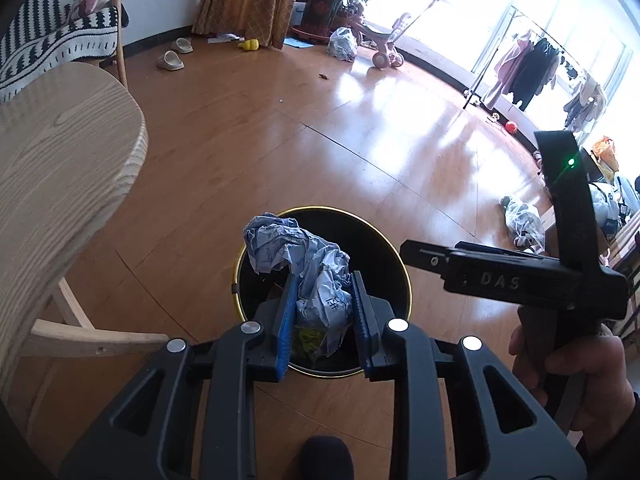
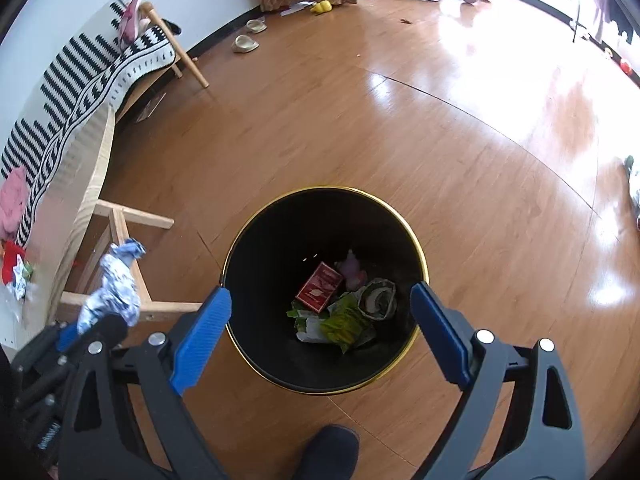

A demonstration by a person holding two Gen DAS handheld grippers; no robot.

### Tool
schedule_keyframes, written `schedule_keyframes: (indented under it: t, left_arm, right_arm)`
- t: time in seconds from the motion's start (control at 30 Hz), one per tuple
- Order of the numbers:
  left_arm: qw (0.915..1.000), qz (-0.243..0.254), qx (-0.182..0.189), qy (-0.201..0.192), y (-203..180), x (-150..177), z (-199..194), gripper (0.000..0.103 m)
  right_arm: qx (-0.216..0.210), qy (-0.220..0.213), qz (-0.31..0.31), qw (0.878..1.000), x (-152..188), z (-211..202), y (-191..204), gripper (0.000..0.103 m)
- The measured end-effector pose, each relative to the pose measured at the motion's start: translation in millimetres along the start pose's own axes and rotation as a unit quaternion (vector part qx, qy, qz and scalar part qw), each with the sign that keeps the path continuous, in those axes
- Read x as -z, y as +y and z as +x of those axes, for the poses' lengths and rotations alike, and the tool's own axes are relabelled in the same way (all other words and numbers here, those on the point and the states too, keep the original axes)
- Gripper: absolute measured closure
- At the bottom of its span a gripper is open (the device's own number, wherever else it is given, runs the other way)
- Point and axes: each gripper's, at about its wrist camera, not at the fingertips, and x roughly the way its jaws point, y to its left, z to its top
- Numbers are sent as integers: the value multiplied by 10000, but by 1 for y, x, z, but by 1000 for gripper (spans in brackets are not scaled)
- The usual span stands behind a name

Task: Collect trash
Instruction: 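Carry the paper and snack bag over the bin and open both tools, then return both tools to the table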

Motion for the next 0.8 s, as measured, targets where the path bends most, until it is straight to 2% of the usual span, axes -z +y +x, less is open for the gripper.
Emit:
schedule_keyframes:
  t: [0.23, 0.47, 0.5, 0.57, 0.63, 0.8]
  left_arm:
    - [9992, -61, 204, 351, -5, 3, 36, 78]
    - [9985, -87, 232, 493, -12, 5, 55, 77]
    - [9985, -81, 214, 491, -12, 4, 55, 73]
    - [9987, -81, 236, 454, -9, 3, 52, 41]
    - [9993, -77, 173, 311, -9, 4, 47, 30]
    - [9995, -162, 111, 234, 5, 2, 29, 29]
  right_arm:
    - [69, -330, 507, 9981, -8, -19, -18, 14]
    - [30, -450, 526, 9976, -8, -28, -20, 14]
    - [40, -478, 536, 9974, -8, -29, -19, 14]
    - [39, -525, 544, 9971, -9, -32, -18, 14]
    - [31, -563, 536, 9970, -10, -34, -16, 14]
    - [-17, -626, 399, 9972, -14, -36, 6, 14]
